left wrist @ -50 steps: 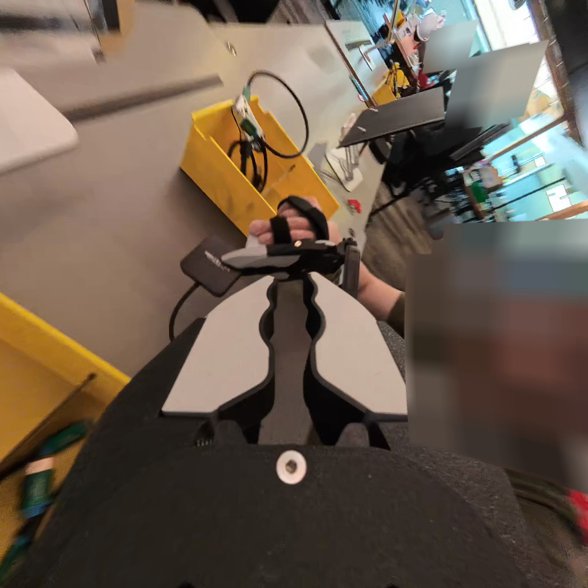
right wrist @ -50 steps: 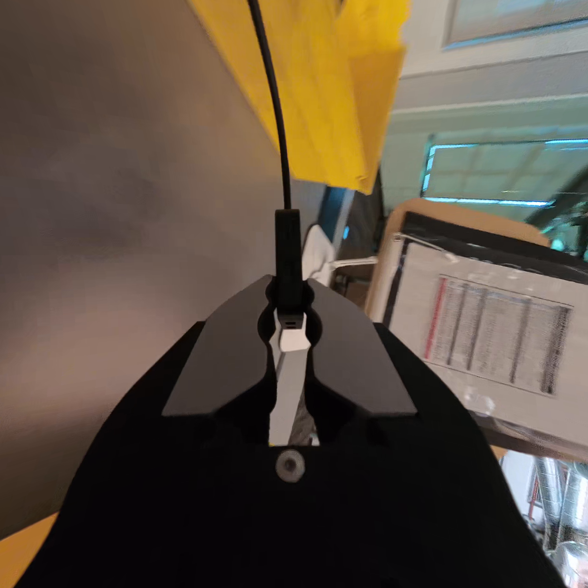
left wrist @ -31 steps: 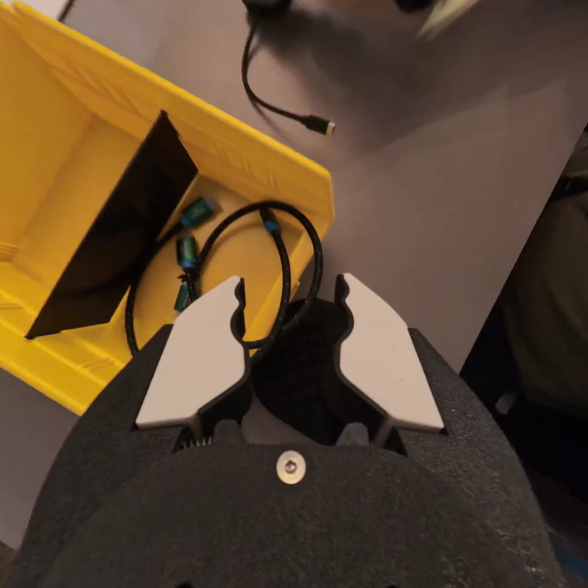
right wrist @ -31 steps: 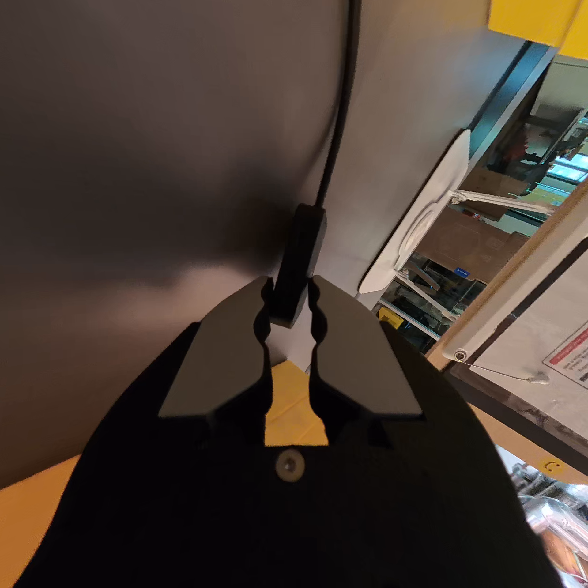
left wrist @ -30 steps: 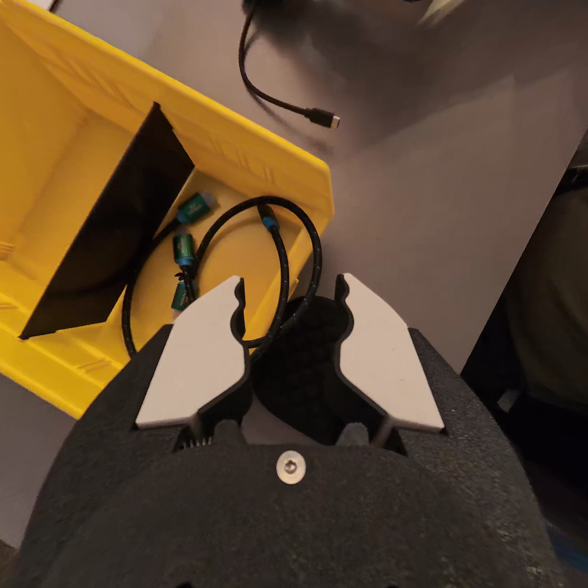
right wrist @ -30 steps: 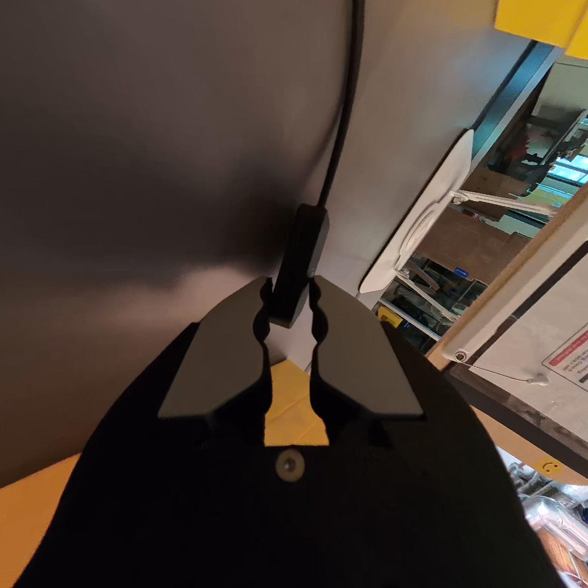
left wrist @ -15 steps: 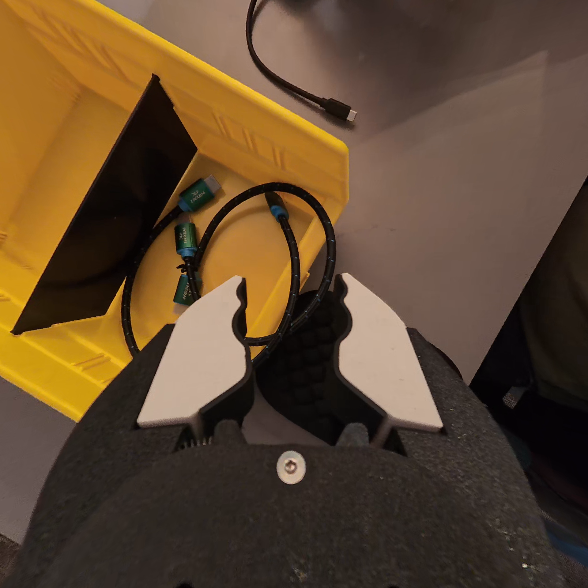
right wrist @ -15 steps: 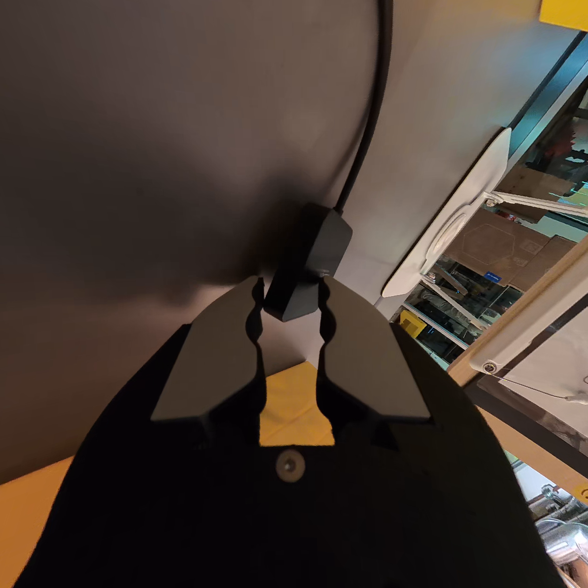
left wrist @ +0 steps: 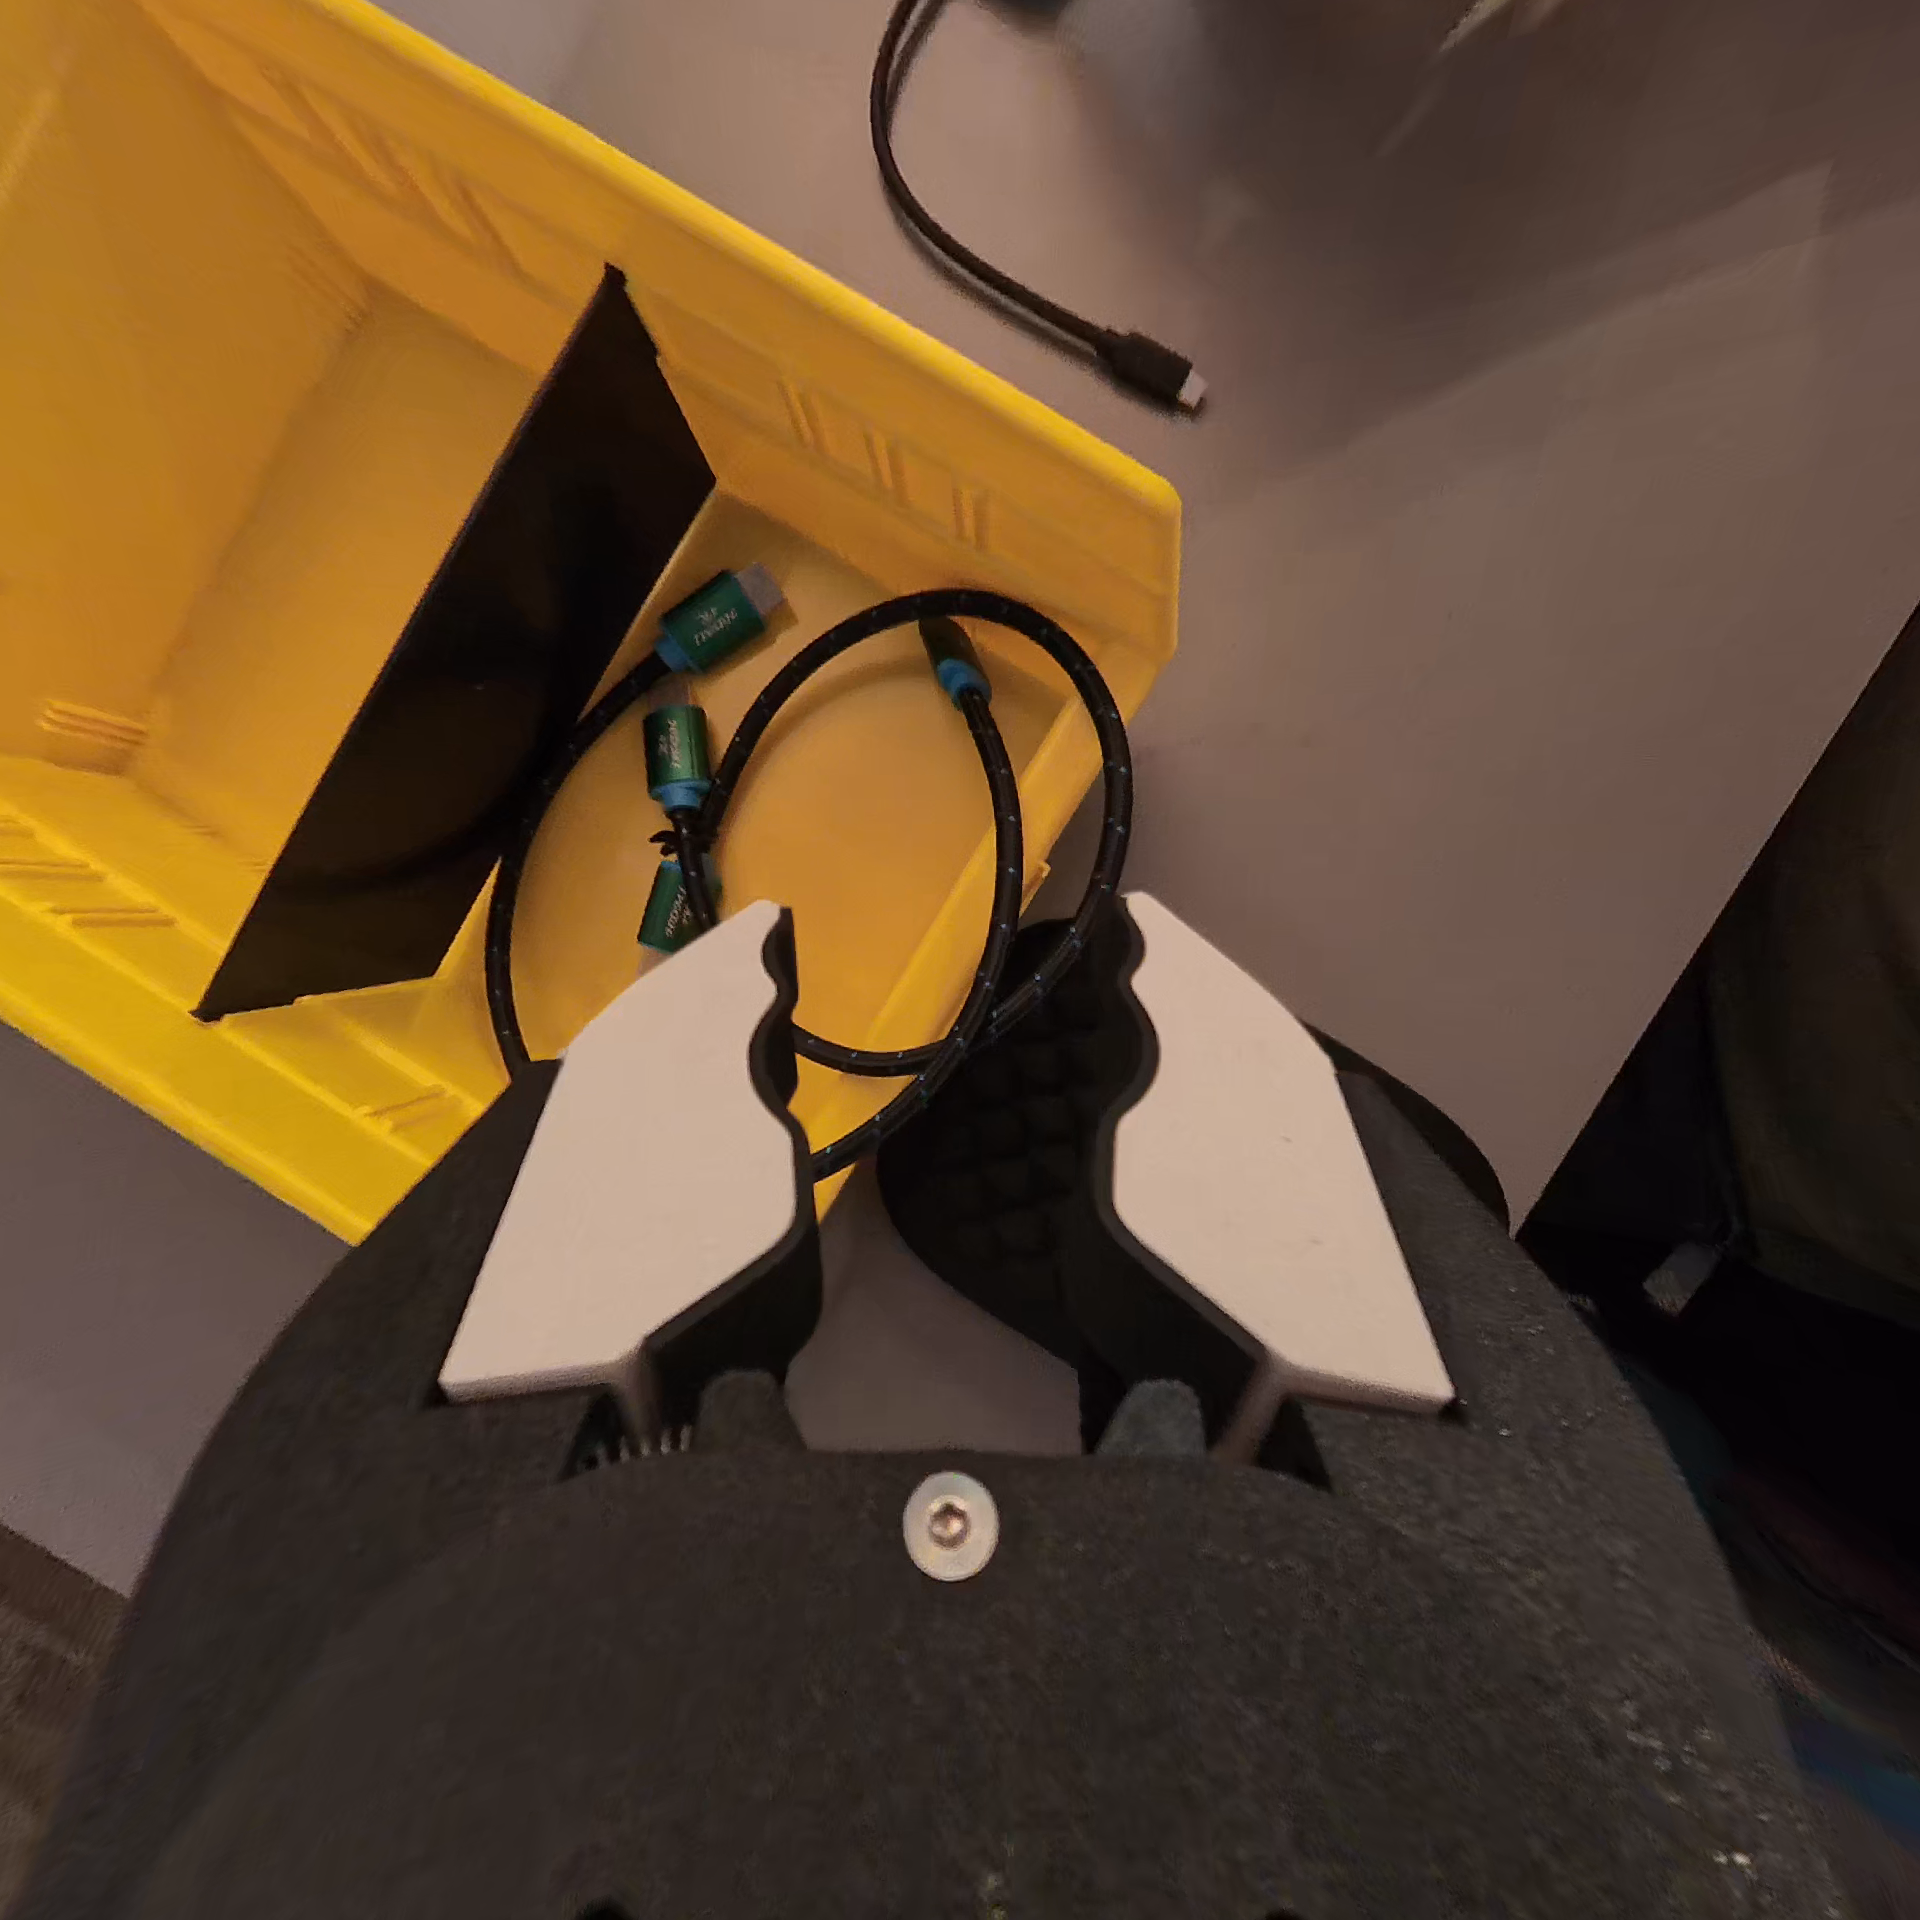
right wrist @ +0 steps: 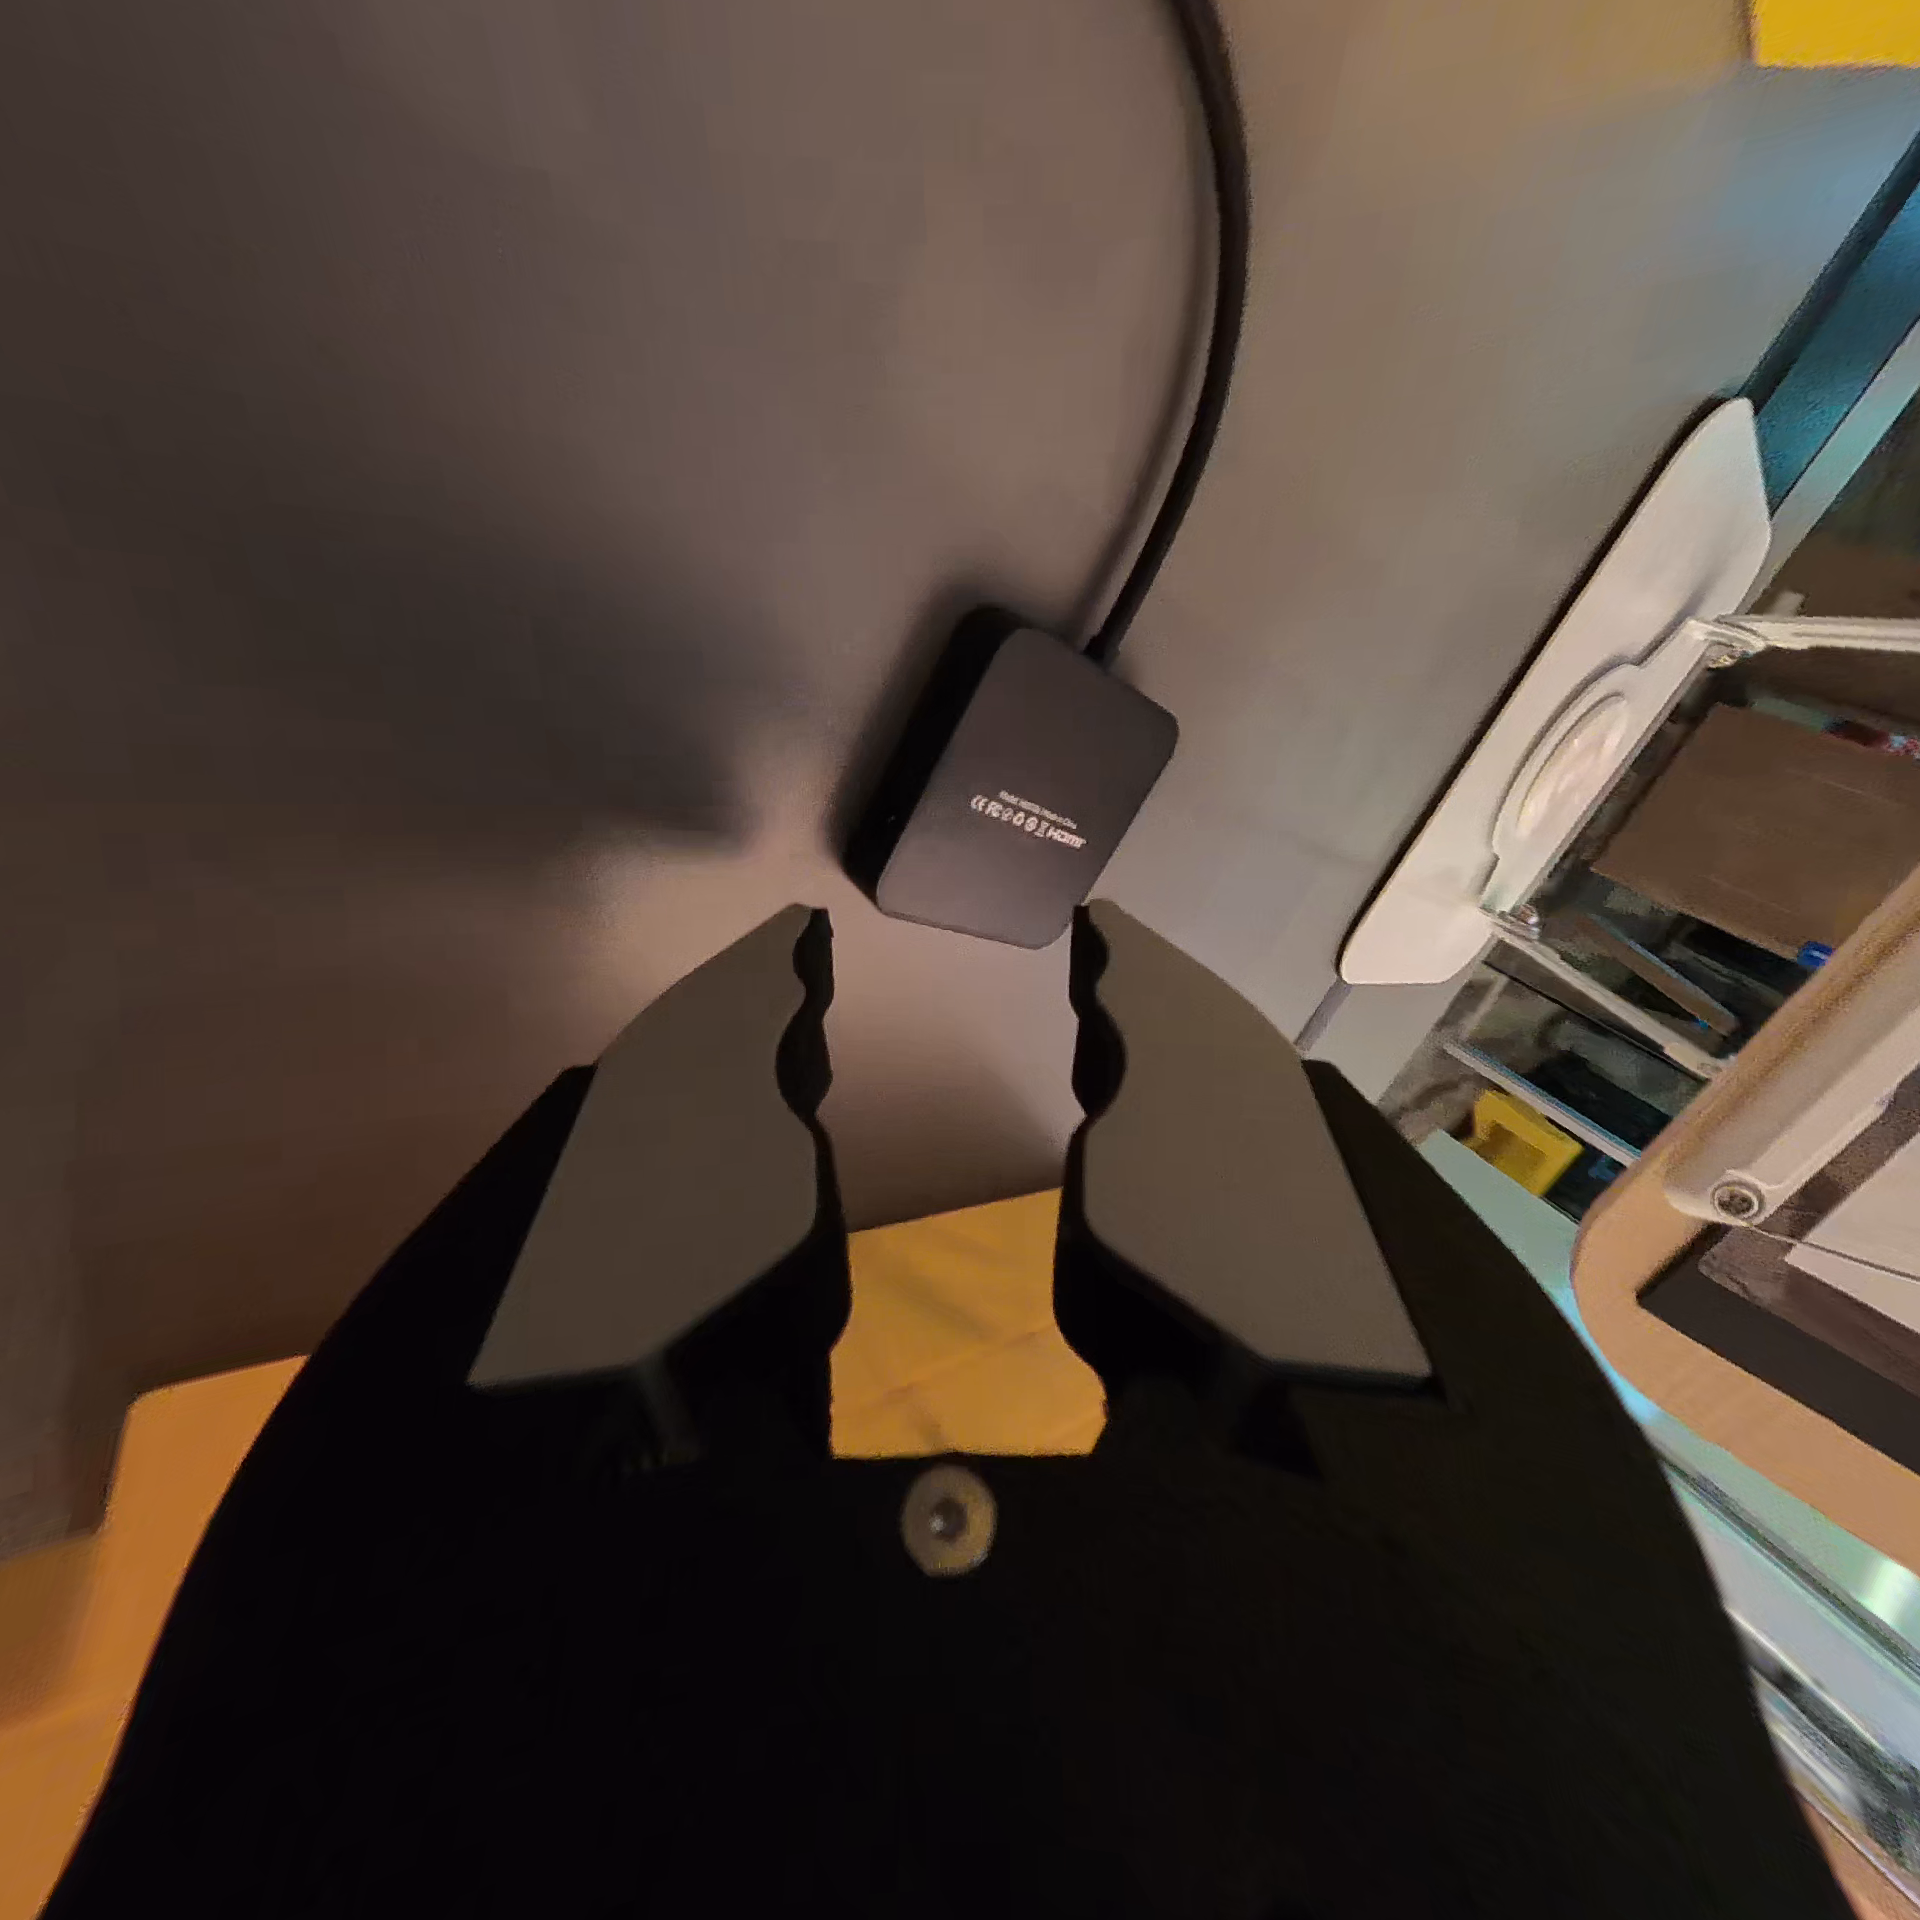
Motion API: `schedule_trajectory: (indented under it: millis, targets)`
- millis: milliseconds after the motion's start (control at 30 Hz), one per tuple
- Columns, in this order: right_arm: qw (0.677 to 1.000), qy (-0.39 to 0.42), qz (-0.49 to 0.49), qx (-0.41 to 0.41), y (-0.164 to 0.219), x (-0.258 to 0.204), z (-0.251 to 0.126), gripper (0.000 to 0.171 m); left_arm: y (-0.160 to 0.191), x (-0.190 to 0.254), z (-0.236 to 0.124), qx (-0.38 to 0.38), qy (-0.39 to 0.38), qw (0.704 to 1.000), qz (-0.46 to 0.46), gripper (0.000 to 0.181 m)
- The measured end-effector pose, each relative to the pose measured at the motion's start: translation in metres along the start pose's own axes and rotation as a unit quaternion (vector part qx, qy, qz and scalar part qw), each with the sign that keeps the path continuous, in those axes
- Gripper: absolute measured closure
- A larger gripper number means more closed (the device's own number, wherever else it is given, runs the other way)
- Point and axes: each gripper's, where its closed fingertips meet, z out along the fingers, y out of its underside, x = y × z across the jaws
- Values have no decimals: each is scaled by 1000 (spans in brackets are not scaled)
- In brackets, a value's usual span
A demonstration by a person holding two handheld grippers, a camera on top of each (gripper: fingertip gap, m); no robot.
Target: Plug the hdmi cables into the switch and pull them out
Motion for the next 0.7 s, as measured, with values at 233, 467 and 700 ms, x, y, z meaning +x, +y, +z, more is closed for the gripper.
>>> schedule_trajectory:
  millis: [233,467,700]
  targets:
    - [999,-27,40,15,13,-5,-35,124,10,9,27,-82,23,996,21,130]
    - [996,26,69,45,25,14,-68,128,27,8,47,-150,55,987,11,163]
    - [996,31,72,45,25,17,-65,138,33,5,53,-158,99,982,-32,152]
